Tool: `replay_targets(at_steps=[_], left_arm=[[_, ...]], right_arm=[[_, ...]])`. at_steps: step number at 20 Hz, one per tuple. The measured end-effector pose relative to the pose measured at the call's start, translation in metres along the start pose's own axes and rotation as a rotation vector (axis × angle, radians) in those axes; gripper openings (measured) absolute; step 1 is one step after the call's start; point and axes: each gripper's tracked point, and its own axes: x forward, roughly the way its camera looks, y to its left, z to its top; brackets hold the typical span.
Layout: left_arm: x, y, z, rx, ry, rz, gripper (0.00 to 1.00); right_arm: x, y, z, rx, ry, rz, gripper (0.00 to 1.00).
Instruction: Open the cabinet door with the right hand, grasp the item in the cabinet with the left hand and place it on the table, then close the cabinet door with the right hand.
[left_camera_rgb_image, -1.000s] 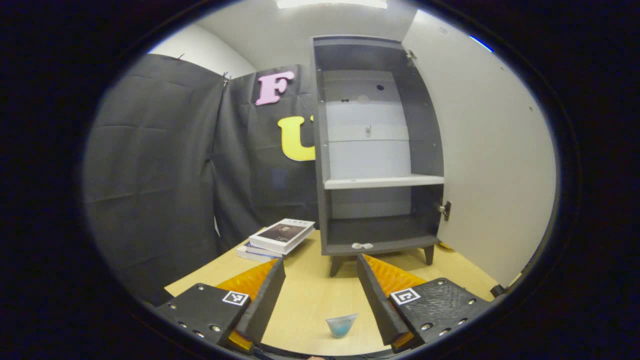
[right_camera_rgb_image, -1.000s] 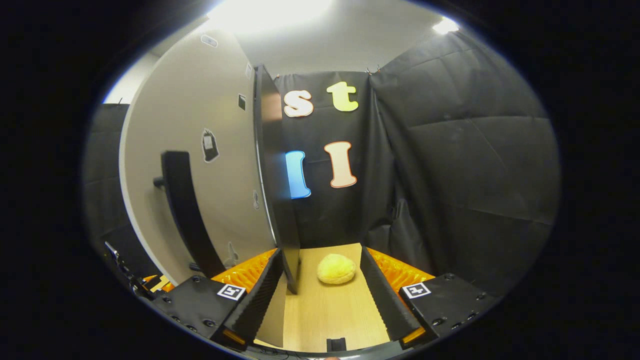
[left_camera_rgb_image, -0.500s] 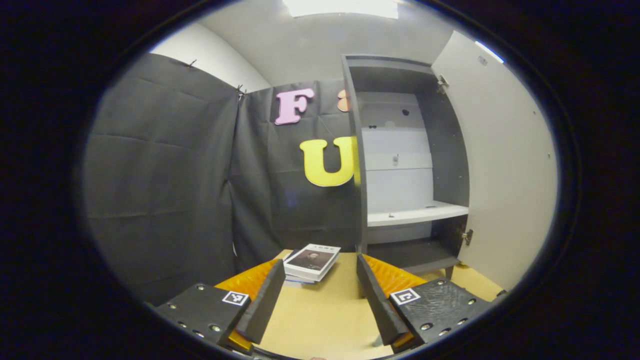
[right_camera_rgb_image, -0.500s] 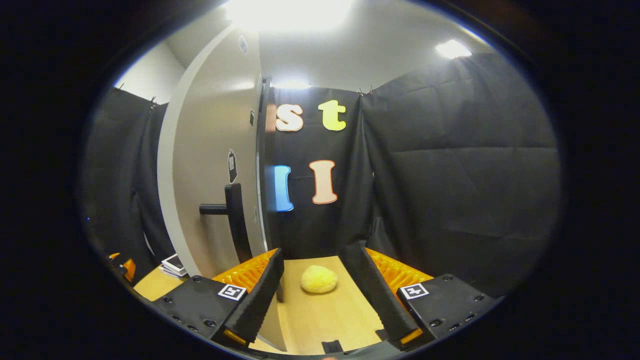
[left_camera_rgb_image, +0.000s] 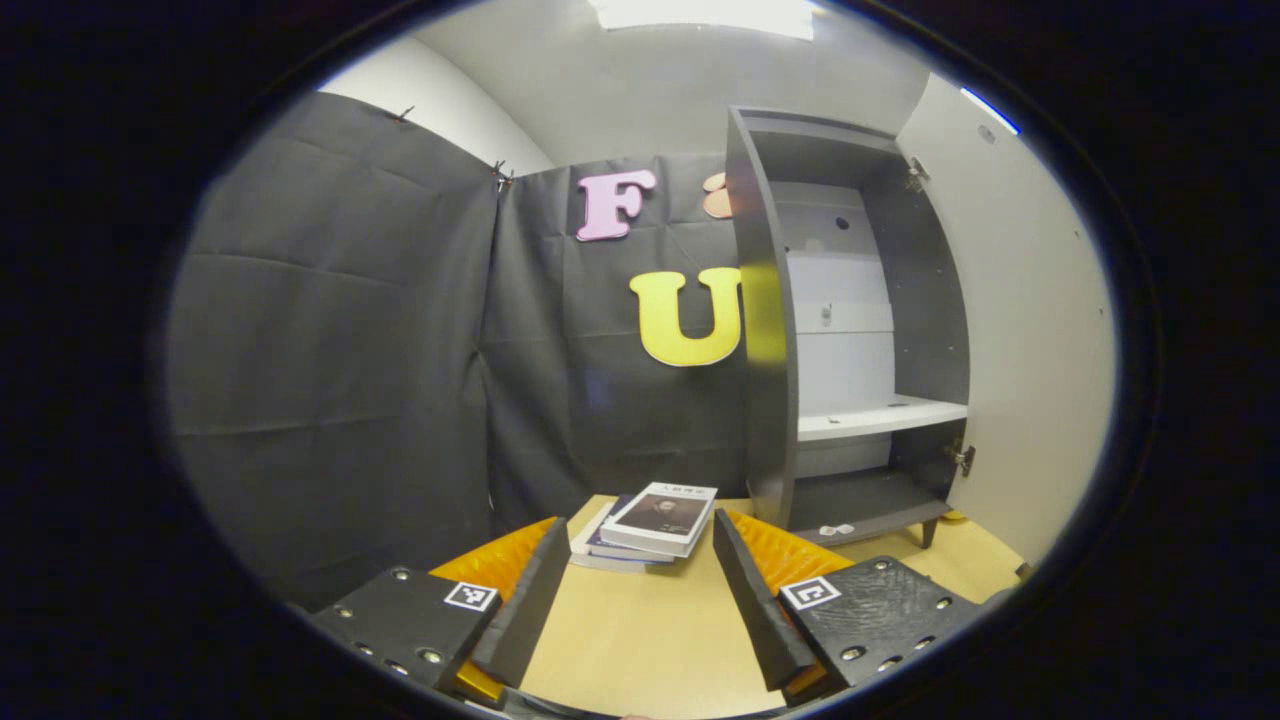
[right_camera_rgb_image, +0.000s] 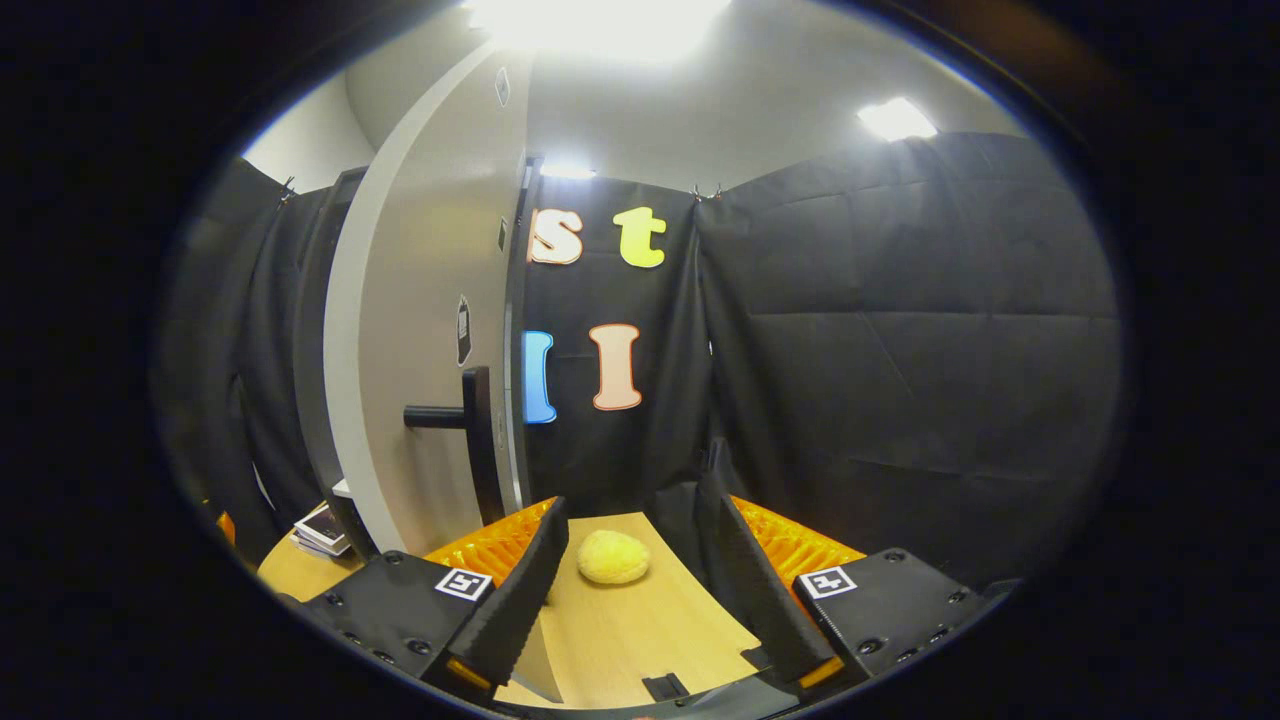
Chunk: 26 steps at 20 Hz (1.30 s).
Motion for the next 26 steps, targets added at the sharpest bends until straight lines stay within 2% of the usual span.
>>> replay_targets(at_steps=[6, 7, 12, 13, 15, 16, 19, 20, 22, 23, 25, 26], left_arm=[[0.002, 0.038, -0.007, 0.008, -0.002, 0.012, 0.87], [0.002, 0.044, -0.008, 0.006, 0.000, 0.015, 0.87], [-0.001, 0.069, -0.016, -0.007, 0.007, 0.027, 0.87], [-0.002, 0.074, -0.017, -0.011, 0.007, 0.030, 0.87], [-0.004, 0.086, -0.019, -0.017, 0.007, 0.040, 0.87], [-0.005, 0.091, -0.021, -0.017, 0.009, 0.044, 0.87], [-0.006, 0.106, -0.026, -0.020, 0.013, 0.057, 0.87], [-0.006, 0.111, -0.026, -0.020, 0.014, 0.061, 0.87], [-0.005, 0.117, -0.028, -0.012, 0.011, 0.073, 0.87], [-0.007, 0.122, -0.027, -0.008, 0.006, 0.080, 0.87], [-0.011, 0.132, -0.024, -0.008, 0.001, 0.090, 0.87], [-0.012, 0.135, -0.024, -0.008, 0.001, 0.094, 0.87]], right_arm=[[-0.006, 0.030, 0.001, -0.013, -0.011, 0.033, 0.95], [-0.010, 0.036, 0.001, -0.013, -0.011, 0.041, 0.92], [-0.016, 0.062, 0.002, -0.028, -0.007, 0.085, 0.92], [-0.020, 0.067, 0.001, -0.031, -0.008, 0.095, 0.96], [-0.026, 0.080, 0.000, -0.032, -0.006, 0.114, 0.92], [-0.027, 0.086, 0.000, -0.031, -0.004, 0.124, 0.96], [-0.028, 0.105, -0.001, -0.029, -0.002, 0.158, 0.96], [-0.029, 0.111, -0.002, -0.030, -0.004, 0.169, 0.92], [-0.026, 0.123, -0.004, -0.045, 0.005, 0.184, 0.96], [-0.025, 0.128, -0.006, -0.050, 0.007, 0.192, 0.92], [-0.024, 0.141, -0.005, -0.052, 0.008, 0.215, 0.92], [-0.022, 0.149, -0.004, -0.054, 0.011, 0.228, 0.96]])
